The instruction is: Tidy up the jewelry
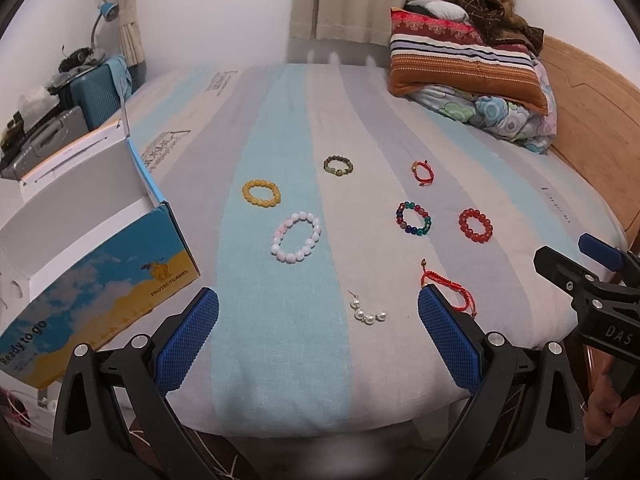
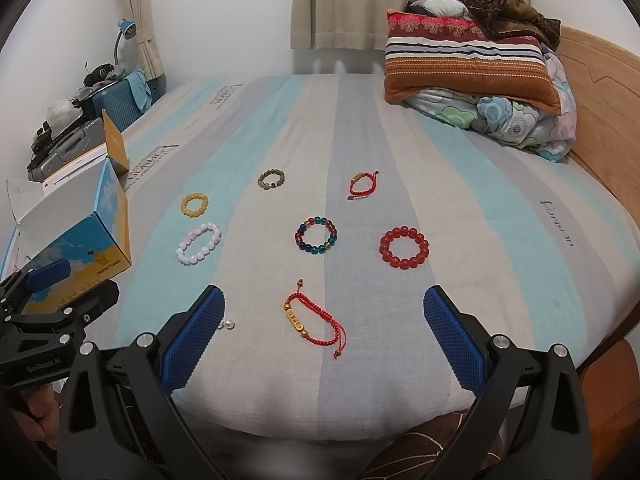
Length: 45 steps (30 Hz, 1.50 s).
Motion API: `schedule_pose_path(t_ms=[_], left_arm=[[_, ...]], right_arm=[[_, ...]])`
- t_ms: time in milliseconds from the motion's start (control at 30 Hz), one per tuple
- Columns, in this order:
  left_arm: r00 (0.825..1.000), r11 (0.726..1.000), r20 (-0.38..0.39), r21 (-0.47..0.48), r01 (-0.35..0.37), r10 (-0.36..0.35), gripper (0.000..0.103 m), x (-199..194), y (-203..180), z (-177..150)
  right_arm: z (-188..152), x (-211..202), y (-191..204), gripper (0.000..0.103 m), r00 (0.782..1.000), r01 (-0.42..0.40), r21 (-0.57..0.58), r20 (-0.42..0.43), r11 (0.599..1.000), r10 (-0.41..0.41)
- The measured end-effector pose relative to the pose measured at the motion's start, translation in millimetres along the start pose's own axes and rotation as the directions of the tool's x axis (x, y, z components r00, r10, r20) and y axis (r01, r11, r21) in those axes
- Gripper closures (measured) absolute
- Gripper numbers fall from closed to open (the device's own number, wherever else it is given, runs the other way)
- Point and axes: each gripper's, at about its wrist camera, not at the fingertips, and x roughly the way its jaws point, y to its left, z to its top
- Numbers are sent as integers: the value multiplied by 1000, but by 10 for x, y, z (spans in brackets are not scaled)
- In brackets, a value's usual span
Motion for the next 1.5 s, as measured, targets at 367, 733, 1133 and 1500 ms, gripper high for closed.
schedule_pose_path(t_ms=[367,733,1133,1500], left_arm=[[1000,1000,-9,-19,6,-6,6,15,42,-23],[1000,1000,-12,-24,8,-9,6,22,41,-33],[999,1000,-25,19,23,-23,6,278,-32,-34],[992,999,-126,32,20,-16,6,1031,-160,-187]], right_arm=[[-4,-10,10,7,1000,3,-2,-2,1000,-3],[4,10,-38,7,1000,4,9,-14,1000,-4],[-15,230,-113,7,998,11,-16,-57,1000,-12],[-164,991,-270,7,980,31,-49,-193,998,-40]])
